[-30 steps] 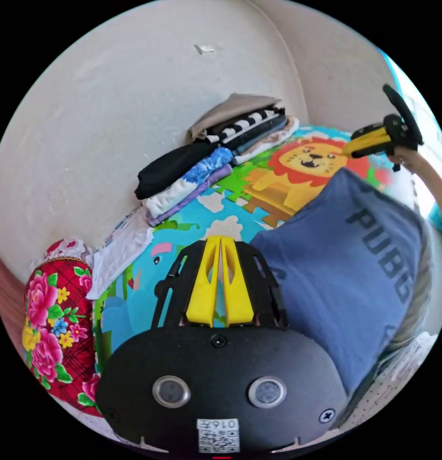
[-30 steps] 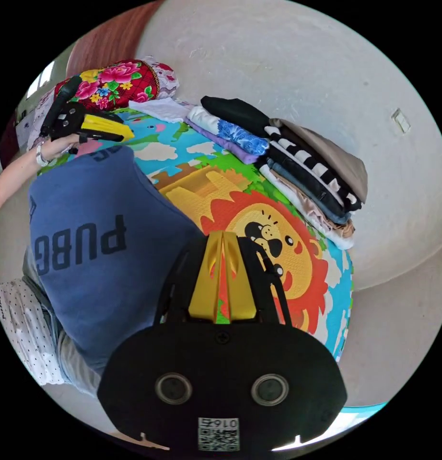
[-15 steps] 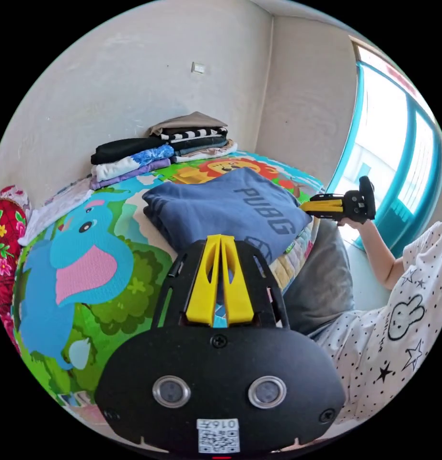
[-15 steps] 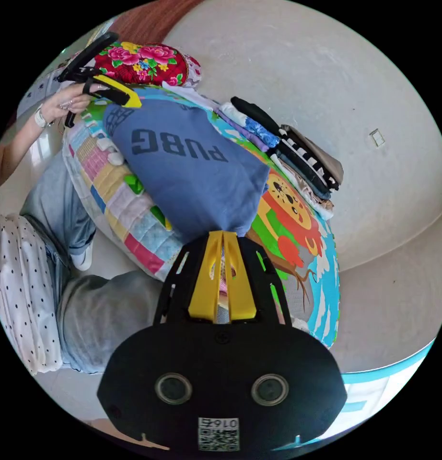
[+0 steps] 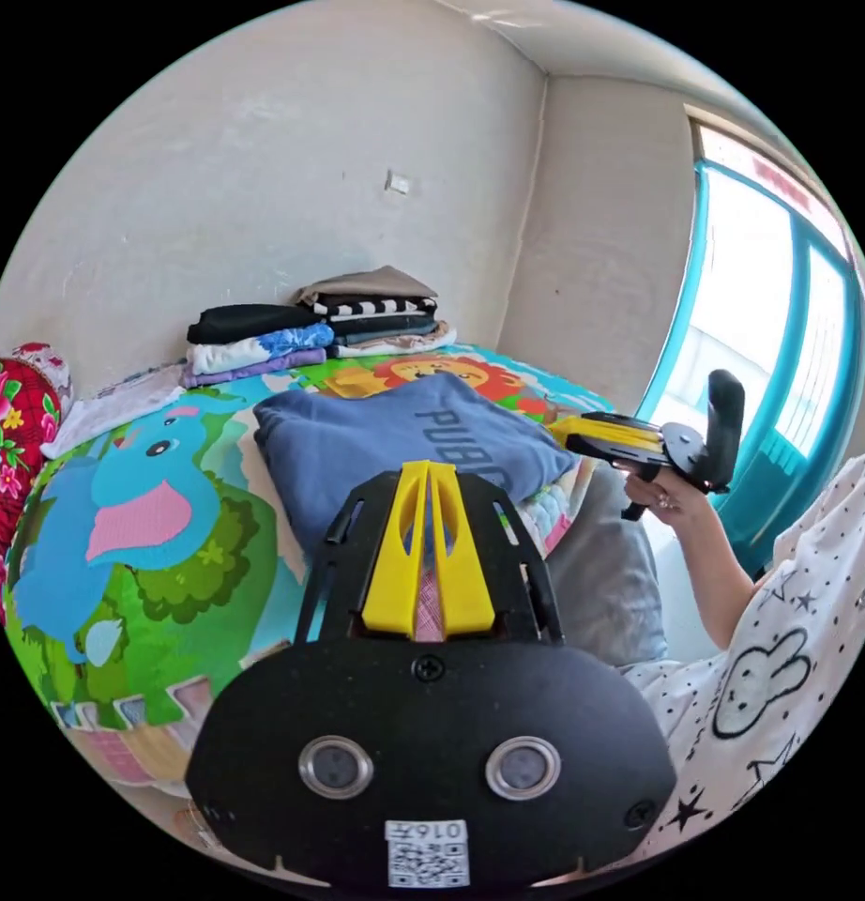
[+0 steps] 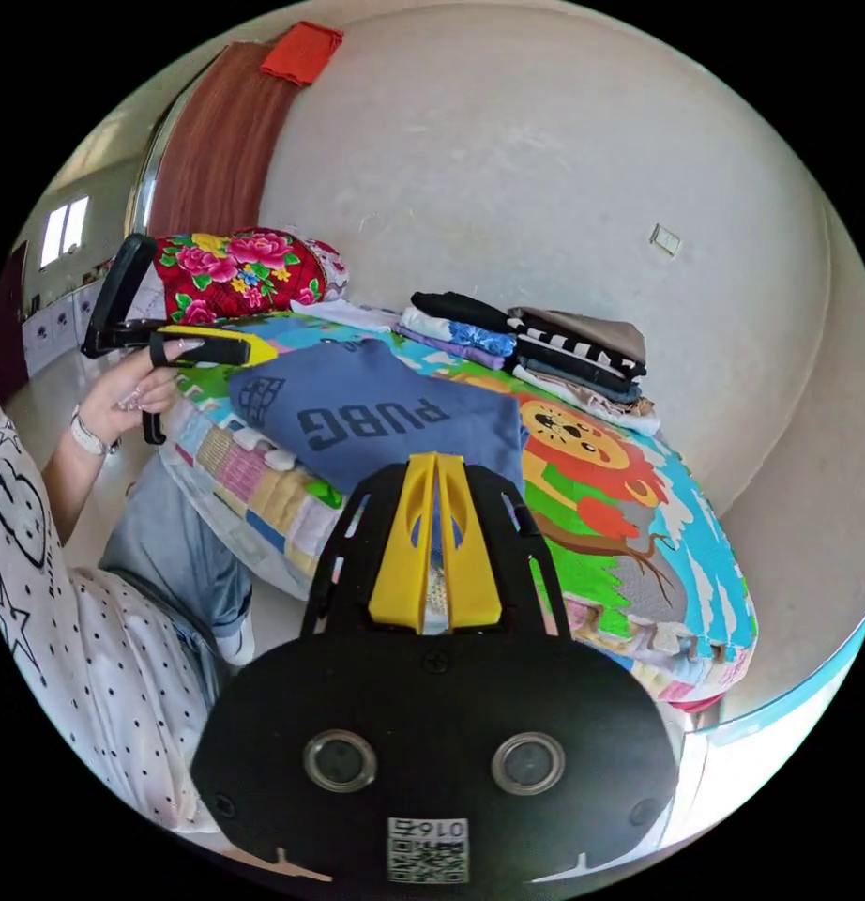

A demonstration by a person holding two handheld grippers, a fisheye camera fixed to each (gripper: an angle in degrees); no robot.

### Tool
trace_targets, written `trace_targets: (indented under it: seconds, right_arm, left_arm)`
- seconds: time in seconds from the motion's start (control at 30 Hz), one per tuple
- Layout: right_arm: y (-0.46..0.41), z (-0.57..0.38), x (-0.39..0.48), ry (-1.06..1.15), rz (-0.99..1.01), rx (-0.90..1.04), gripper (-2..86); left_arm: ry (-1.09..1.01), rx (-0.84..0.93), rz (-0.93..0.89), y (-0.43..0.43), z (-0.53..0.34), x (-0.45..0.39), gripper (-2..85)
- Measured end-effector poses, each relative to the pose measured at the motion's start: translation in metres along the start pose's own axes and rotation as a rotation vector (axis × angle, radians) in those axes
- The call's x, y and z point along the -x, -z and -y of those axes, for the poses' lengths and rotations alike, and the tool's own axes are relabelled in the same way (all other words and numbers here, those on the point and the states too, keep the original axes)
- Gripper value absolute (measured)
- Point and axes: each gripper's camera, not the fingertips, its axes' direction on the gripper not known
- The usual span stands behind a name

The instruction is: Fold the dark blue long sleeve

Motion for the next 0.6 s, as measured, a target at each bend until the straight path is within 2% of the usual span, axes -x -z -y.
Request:
trace_targets:
  seconds: [0.1,0.17,0.23,0.4,0.47,0.53,0.6]
  right_arm:
    - [-0.003,-0.003,0.034,0.047,-0.073,-0.042,-0.5]
    - [-0.023,-0.009,0.045,0.09,-0.127,0.129,-0.5]
    - [-0.014,-0.016,0.048,0.063,-0.127,0.071,-0.5]
    - [0.025,-0.009,0.048,0.069,-0.096,0.079,-0.4]
    - [0.056,-0.012,0.041,-0.003,-0.201,0.034,-0.5]
    - [0.063,-0.017,0.038,0.009,-0.247,0.118,-0.5]
    - [0.063,-0.021,0.034,-0.008,-0.229,0.208,-0.5]
  left_arm:
    - [-0.043,0.028,0.077,-0.013,-0.012,-0.01,-1.0]
    - [-0.056,0.05,0.072,-0.019,-0.021,-0.011,-1.0]
    - [-0.066,0.02,0.069,-0.016,-0.028,-0.013,-1.0]
    - [-0.062,0.02,0.099,0.008,-0.031,-0.026,-1.0]
    - [-0.043,-0.038,0.157,0.03,-0.035,-0.031,-1.0]
    - [-0.036,-0.115,0.199,0.052,-0.041,-0.033,-1.0]
    - [-0.022,-0.12,0.22,0.062,-0.045,-0.029,-1.0]
